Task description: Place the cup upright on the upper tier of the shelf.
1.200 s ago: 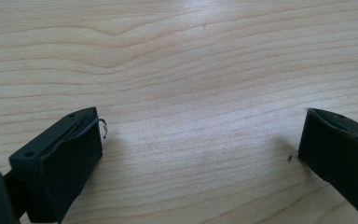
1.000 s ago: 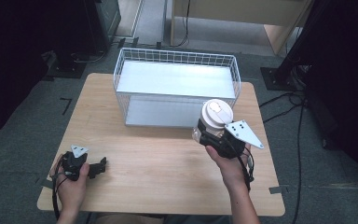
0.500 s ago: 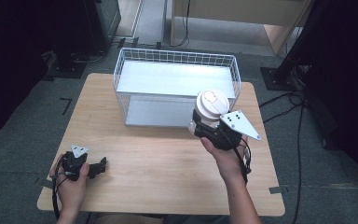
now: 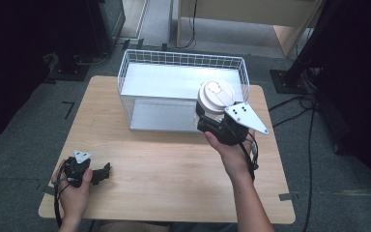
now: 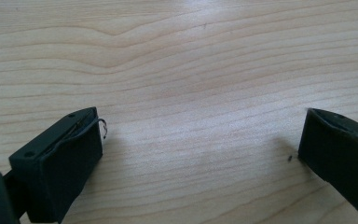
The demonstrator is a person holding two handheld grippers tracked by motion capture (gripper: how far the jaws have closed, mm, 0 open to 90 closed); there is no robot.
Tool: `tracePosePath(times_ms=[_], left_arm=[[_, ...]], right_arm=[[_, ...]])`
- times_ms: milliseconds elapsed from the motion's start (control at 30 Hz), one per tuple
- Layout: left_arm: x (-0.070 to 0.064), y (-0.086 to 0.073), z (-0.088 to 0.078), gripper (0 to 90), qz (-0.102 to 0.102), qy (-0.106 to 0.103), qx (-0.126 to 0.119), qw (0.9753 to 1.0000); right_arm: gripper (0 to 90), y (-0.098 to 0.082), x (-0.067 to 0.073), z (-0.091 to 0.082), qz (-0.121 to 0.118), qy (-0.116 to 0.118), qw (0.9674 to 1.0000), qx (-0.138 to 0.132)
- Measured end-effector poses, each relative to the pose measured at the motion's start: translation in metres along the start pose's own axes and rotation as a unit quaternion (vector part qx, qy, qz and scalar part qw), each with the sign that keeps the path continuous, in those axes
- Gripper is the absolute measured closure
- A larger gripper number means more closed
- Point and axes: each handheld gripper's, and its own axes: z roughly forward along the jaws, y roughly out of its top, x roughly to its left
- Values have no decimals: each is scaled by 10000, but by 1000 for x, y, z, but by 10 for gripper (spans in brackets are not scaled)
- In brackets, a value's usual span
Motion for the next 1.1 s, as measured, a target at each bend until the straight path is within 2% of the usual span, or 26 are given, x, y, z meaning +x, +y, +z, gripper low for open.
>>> tracePosePath(times_ms=[367, 1100], left_arm=[[0, 0, 0, 0, -2, 0, -1, 10000], [0, 0, 0, 0, -5, -1, -3, 10000]], right_arm=[[158, 15, 1, 15, -24, -57, 9999, -108], [158, 36, -5, 55, -153, -353, 9990, -241]])
